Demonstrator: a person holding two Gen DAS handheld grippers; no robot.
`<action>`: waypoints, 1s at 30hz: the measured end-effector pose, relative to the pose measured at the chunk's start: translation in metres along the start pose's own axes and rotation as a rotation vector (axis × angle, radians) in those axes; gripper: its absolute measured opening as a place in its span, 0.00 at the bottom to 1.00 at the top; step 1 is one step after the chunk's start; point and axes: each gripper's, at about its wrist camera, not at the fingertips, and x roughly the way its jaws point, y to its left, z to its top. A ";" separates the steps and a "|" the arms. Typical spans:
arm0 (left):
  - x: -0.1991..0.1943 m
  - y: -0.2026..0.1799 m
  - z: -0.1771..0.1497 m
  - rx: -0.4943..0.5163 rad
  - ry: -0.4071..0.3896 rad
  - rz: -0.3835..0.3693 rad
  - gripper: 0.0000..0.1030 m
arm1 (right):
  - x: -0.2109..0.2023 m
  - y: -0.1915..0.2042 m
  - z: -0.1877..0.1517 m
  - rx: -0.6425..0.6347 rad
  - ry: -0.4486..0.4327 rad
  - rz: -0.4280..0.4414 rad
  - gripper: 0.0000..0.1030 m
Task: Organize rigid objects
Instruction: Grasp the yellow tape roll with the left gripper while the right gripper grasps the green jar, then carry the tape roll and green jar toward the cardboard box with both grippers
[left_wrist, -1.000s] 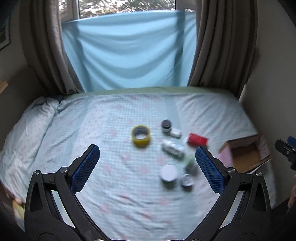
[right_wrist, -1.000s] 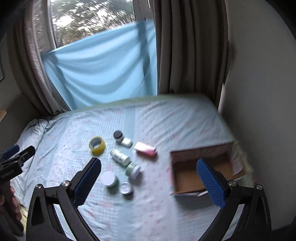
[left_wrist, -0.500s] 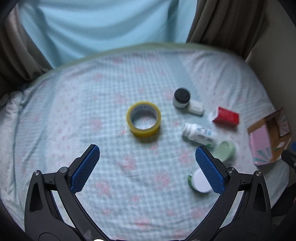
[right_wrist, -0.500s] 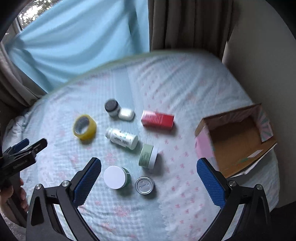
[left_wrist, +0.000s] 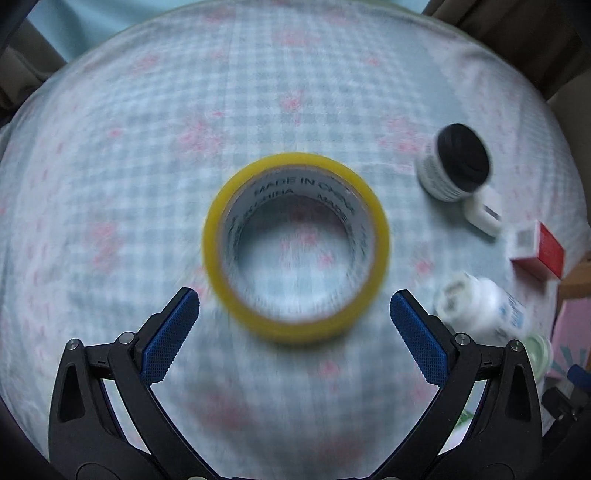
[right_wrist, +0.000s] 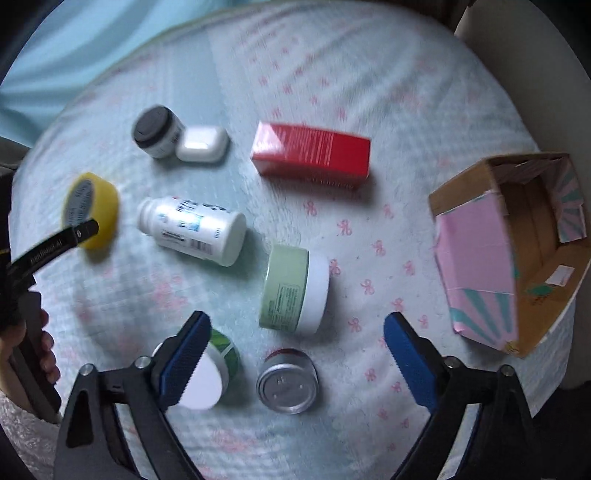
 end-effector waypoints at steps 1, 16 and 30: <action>0.006 -0.001 0.004 0.007 0.000 0.006 0.99 | 0.005 0.002 0.002 0.005 0.009 -0.001 0.83; 0.038 -0.024 0.030 0.091 -0.012 0.059 0.93 | 0.062 -0.005 0.009 0.114 0.101 0.039 0.40; -0.055 -0.046 -0.012 0.175 -0.097 0.054 0.93 | 0.019 -0.028 -0.012 0.105 0.022 0.082 0.39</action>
